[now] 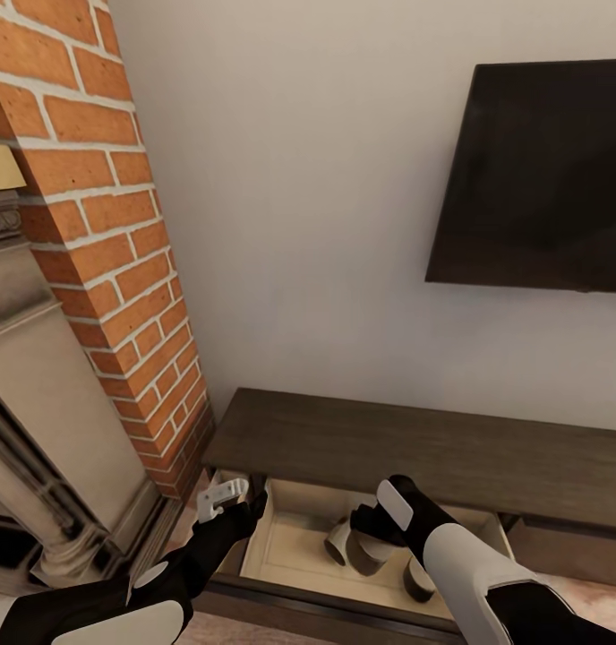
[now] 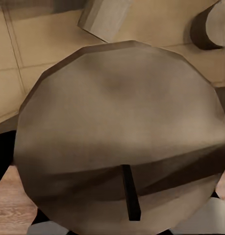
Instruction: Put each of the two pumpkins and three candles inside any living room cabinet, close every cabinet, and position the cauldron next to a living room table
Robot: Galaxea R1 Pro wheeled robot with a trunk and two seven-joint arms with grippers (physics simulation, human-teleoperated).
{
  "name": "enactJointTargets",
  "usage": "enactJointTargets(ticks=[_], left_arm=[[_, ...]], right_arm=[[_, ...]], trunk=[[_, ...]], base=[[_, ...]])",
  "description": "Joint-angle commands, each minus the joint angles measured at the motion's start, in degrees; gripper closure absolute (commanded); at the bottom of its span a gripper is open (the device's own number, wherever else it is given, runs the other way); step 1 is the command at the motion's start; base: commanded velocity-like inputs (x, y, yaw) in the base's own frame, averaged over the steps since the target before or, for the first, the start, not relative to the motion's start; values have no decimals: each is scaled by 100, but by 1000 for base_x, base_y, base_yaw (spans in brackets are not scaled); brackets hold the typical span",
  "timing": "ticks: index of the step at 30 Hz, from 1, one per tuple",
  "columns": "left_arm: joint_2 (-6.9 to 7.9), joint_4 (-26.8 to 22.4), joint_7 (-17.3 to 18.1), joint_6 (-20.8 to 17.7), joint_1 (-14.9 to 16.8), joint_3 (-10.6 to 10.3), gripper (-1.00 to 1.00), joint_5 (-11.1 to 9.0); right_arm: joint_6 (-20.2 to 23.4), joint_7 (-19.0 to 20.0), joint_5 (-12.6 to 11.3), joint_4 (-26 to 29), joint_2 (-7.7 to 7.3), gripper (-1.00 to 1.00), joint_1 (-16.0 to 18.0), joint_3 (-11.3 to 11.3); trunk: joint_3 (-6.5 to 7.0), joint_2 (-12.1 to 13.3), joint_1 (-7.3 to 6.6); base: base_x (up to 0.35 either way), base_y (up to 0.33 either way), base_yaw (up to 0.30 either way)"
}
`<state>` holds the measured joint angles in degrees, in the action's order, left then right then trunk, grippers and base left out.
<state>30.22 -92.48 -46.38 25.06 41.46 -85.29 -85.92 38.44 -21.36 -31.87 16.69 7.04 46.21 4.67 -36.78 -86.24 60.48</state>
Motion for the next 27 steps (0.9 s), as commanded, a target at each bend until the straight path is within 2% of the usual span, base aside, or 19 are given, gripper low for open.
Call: enactJointTargets(ticks=[1, 5, 9, 13, 22, 27], left_arm=[[2, -9, -11, 26, 11, -14, -100, -21], [2, -8, -11, 26, 11, -14, -100, -21], [2, -7, -11, 26, 11, -10, -100, -21], [2, -7, -11, 26, 11, -9, -100, -21], [3, -13, -4, 26, 11, 0, -100, -27], [58, -15, 20, 19, 11, 109, -100, -37]], right_arm=[[5, -44, -77, 9, -2, 100, 2, 43], [-84, -56, -24, 9, -1, 100, 7, 43], [-166, -166, 189, 5, 11, 100, 4, 39], [-183, -215, 289, 1, 22, 100, 4, 35], [-193, -228, 314, 0, 25, 100, 3, 34], [-196, -221, 316, 0, 22, 100, 6, 34]], trunk=[[-24, -45, 22], [-96, -205, 110], [-168, -366, 198], [-240, -526, 286], [-401, -887, 484], [-491, -1088, 593]], base=[[0, 0, 0], [0, 0, 0], [0, 0, 0], [0, 0, 0], [0, 0, 0], [0, 0, 0]])
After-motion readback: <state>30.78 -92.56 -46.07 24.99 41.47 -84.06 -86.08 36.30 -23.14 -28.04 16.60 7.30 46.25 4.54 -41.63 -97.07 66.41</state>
